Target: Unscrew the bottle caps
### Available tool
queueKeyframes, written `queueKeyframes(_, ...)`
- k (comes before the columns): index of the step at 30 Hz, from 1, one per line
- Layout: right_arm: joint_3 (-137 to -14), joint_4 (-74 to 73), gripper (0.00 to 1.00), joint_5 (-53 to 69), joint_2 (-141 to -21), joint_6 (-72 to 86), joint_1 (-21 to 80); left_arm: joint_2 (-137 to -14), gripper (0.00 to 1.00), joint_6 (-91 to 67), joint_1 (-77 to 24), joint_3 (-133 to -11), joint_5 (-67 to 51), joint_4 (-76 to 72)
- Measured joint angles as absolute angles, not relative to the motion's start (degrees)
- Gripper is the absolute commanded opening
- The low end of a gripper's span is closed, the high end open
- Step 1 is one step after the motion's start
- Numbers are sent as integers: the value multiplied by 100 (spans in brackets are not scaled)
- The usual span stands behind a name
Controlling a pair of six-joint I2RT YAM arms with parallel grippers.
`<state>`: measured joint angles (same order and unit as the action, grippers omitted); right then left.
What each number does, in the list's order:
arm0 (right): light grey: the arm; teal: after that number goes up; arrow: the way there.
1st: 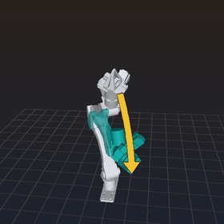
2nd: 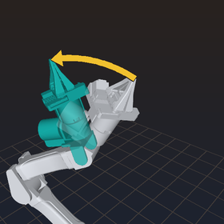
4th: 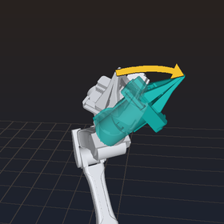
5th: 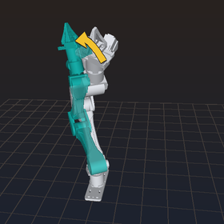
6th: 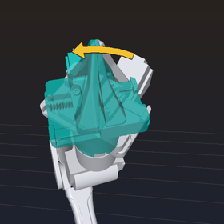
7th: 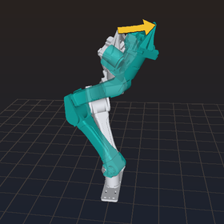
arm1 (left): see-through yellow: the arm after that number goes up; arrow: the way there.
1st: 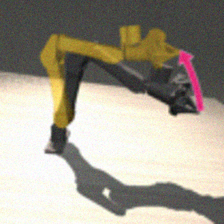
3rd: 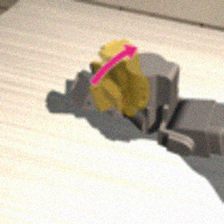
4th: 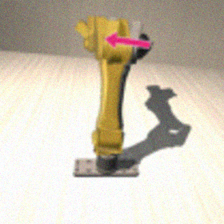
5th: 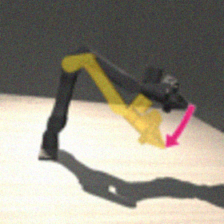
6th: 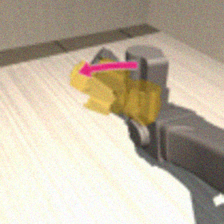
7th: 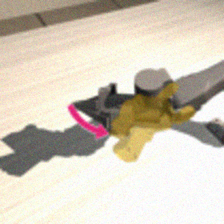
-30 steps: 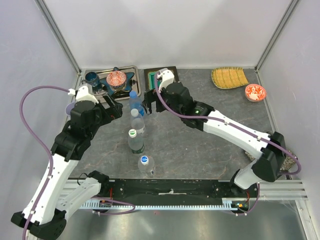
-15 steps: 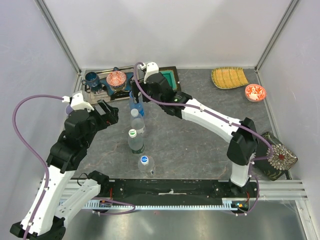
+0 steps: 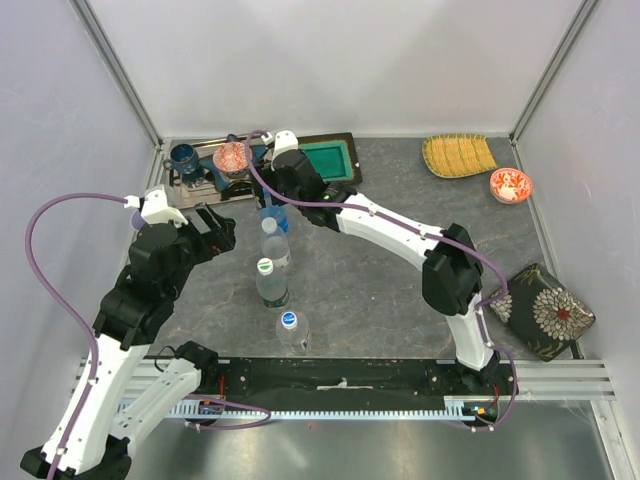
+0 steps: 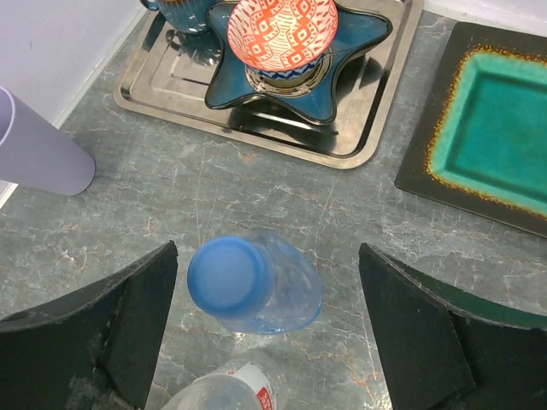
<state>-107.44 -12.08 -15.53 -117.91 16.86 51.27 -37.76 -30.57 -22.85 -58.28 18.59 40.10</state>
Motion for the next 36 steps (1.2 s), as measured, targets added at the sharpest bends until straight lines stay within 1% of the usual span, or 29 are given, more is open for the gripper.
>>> queueKeyframes(3, -10899, -1216, 90, -1553, -11968, 1686, 5127, -3776, 97, -3048, -2285, -5787, 1900, 4012)
queueKeyframes(4, -10965, -1219, 87, -1549, -12027, 1686, 5127, -3776, 97, -3046, -2285, -5771, 1911, 4016)
queueKeyframes(12, -11225, -1284, 76, -1531, -12304, 1691, 5127, -3771, 97, -2991, -2285, -5760, 1949, 4016)
queueKeyframes(13, -11225, -1299, 72, -1531, -12311, 1691, 5127, -3771, 96, -2987, -2285, -5760, 1949, 4016)
queueKeyframes(15, -11225, -1308, 68, -1533, -12331, 1684, 5127, -3771, 96, -2985, -2285, -5756, 1951, 4016)
queueKeyframes(16, -11225, -1308, 62, -1531, -12337, 1680, 5127, -3771, 96, -2985, -2285, -5754, 1951, 4016)
queueKeyframes(18, -11225, -1321, 55, -1538, -12346, 1673, 5127, -3771, 96, -2985, -2285, -5739, 1951, 4014)
queueKeyframes(19, -11225, -1330, 49, -1542, -12348, 1673, 5127, -3771, 96, -2985, -2285, -5730, 1951, 4016)
queueKeyframes(20, -11225, -1339, 46, -1549, -12348, 1667, 5127, -3774, 96, -2985, -2285, -5712, 1953, 4012)
queueKeyframes(27, -11203, -1313, 38, -1712, -12324, 1640, 5109, -3826, 95, -2985, -2285, -5677, 1955, 3964)
queueKeyframes(30, -11008, -1345, 35, -1809, -12130, 1625, 5068, -3935, 95, -2980, -2285, -5699, 1968, 3859)
queueKeyframes(33, -10665, -1463, 31, -1837, -11633, 1640, 4871, -4215, 95, -2943, -2283, -5889, 1973, 3756)
queueKeyframes(36, -10261, -1498, 20, -1881, -10801, 1719, 4451, -4567, 95, -2921, -2285, -6213, 1942, 3557)
